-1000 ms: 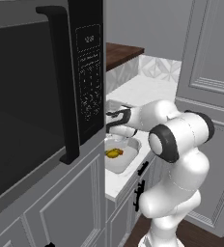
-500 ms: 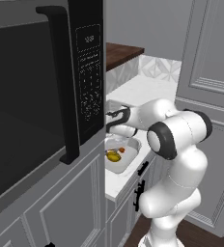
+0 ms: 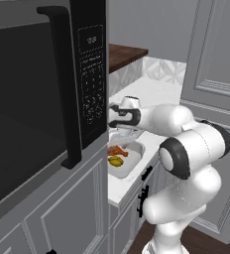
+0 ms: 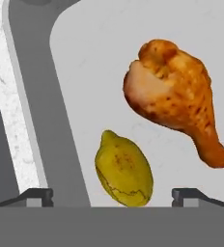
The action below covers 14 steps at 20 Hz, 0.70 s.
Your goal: Place one lemon and one chicken drumstick in each tupperware on the nearby counter, to pack two identical lunches.
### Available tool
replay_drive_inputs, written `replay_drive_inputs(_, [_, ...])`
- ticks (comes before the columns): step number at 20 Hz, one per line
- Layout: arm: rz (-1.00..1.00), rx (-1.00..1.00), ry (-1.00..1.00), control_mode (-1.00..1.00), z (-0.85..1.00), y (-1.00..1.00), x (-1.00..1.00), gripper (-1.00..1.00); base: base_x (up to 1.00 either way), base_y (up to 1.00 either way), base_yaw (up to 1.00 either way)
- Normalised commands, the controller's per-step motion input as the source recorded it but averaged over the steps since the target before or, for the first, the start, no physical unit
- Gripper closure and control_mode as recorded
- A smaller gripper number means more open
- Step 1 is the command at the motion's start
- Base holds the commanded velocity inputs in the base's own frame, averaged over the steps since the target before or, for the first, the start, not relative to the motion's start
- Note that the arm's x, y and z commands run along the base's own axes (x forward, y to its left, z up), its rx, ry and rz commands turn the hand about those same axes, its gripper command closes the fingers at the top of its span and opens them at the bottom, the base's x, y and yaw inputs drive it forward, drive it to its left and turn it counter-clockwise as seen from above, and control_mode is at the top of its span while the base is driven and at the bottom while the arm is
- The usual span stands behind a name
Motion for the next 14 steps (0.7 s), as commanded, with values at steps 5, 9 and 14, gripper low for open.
replay_drive_inputs(5, [-0.15,-0.01,-0.09,-1.0,0.61,-0.84,-0.4,-1.0,0.0,0.0,0.0])
replay_drive_inputs(9, [-0.3,0.0,-0.14,-1.0,0.43,-0.98,-0.83,-1.0,0.0,0.0,0.0])
replay_drive_inputs(14, [-0.23,0.0,-0.3,-1.0,0.52,-0.63,-0.99,-1.0,0.0,0.0,0.0])
